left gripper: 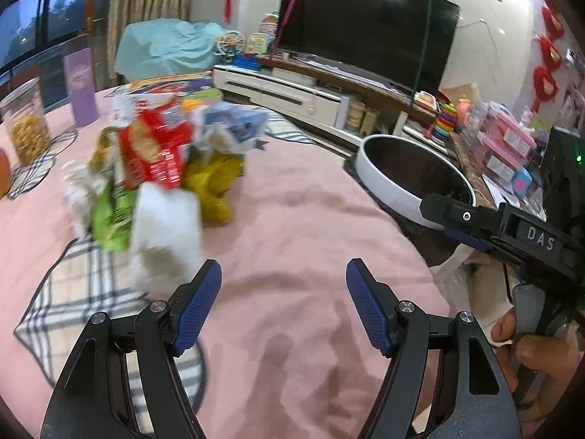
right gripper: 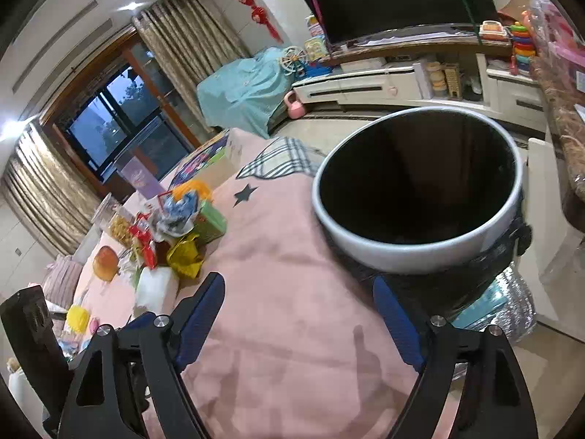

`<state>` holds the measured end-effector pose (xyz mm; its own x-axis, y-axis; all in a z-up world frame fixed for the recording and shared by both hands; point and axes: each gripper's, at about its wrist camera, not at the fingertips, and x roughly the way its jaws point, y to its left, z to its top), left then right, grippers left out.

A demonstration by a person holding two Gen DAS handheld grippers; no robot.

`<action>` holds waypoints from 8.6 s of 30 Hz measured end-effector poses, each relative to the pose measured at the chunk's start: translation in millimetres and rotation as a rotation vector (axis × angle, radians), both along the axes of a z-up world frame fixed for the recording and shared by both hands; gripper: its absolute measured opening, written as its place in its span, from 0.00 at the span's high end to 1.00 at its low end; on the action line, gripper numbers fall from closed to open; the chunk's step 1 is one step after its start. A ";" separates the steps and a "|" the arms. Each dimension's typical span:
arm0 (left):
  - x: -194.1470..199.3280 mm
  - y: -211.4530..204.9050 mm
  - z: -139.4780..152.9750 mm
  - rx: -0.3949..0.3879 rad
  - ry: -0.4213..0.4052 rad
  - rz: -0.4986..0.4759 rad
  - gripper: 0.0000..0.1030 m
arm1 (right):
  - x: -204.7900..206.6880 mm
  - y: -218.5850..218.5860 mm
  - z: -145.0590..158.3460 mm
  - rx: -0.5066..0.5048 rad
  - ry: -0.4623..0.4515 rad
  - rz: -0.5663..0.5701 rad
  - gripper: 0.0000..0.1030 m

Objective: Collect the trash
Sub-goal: 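Move both open tools back toward the trash pile on the table, then grasp the white tissue with the left tool while the right tool grasps the yellow wrapper, then carry the tissue and yellow wrapper over the bin and open both tools, then move both open tools back toward the remaining wrappers on the table, then grasp the red chip bag with the left tool while the right tool grasps the crumpled blue-white wrapper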

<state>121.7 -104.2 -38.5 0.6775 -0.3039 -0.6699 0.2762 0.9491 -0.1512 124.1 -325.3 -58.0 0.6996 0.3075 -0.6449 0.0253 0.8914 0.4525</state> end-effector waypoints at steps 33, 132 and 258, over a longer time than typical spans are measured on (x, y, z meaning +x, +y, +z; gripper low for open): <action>26.8 85.9 -23.0 -0.106 0.098 0.162 0.30 | 41.0 82.9 -24.2 0.066 0.039 0.190 0.25; 74.8 -152.8 21.4 -0.044 0.055 -0.303 0.62 | 7.8 -97.4 -0.6 0.029 0.000 -0.115 0.86; 48.5 83.1 -14.1 -0.112 0.075 0.045 0.94 | 68.1 81.6 -16.9 0.027 0.004 0.246 0.35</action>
<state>170.2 -21.1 -52.6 0.6413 -0.3498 -0.6829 0.2178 0.9364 -0.2751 192.1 -243.8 -74.9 0.5988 0.4853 -0.6371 -0.1894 0.8587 0.4761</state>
